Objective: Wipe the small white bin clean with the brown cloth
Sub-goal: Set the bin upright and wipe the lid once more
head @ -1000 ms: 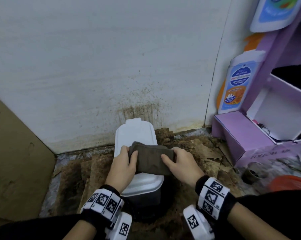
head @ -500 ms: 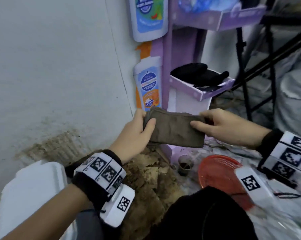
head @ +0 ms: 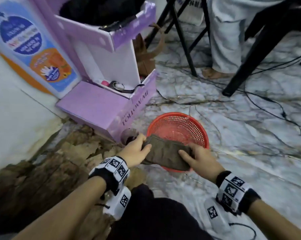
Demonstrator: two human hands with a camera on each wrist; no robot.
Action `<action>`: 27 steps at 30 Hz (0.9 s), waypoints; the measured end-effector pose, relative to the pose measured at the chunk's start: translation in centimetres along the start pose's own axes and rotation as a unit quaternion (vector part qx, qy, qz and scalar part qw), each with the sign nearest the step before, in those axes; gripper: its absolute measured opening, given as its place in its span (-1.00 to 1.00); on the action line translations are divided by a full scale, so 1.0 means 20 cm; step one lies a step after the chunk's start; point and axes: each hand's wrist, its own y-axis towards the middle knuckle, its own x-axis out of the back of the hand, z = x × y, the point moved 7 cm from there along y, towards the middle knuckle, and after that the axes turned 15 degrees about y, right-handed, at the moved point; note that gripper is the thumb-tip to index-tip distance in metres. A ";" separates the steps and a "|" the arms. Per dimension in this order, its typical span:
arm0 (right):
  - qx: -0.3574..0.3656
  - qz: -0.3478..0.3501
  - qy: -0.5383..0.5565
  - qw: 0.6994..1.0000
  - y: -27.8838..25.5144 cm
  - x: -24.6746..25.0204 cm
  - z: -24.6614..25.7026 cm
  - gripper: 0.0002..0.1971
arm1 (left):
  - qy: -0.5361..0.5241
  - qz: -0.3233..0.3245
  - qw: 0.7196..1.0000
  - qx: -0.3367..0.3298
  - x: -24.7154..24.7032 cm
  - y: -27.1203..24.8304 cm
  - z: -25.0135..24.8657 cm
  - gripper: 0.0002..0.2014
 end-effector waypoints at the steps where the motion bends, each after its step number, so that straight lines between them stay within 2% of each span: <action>1: -0.015 -0.013 0.011 1.000 -0.01 -0.05 -0.10 -0.75 | -0.008 0.021 1.000 0.014 -0.11 0.04 0.04 -0.75; 4: -0.053 -0.048 0.052 0.996 -0.02 -0.21 -0.34 -0.76 | -0.022 0.051 0.998 0.029 -0.33 0.13 0.13 -0.75; 9: -0.098 -0.097 0.079 0.987 -0.03 -0.33 -0.53 -0.73 | -0.018 0.039 0.999 0.030 -0.44 0.21 0.19 -0.77; 17: -0.147 -0.113 0.064 0.981 -0.01 -0.40 -0.60 -0.72 | -0.073 -0.005 0.992 0.099 -0.55 0.26 0.28 -0.81; 24: -0.142 -0.142 0.020 0.979 -0.02 -0.42 -0.61 -0.74 | -0.165 -0.033 0.983 0.079 -0.56 0.26 0.32 -0.75; 27: -0.158 -0.151 -0.051 0.974 -0.03 -0.40 -0.61 -0.66 | -0.166 -0.033 0.983 0.074 -0.58 0.27 0.32 -0.71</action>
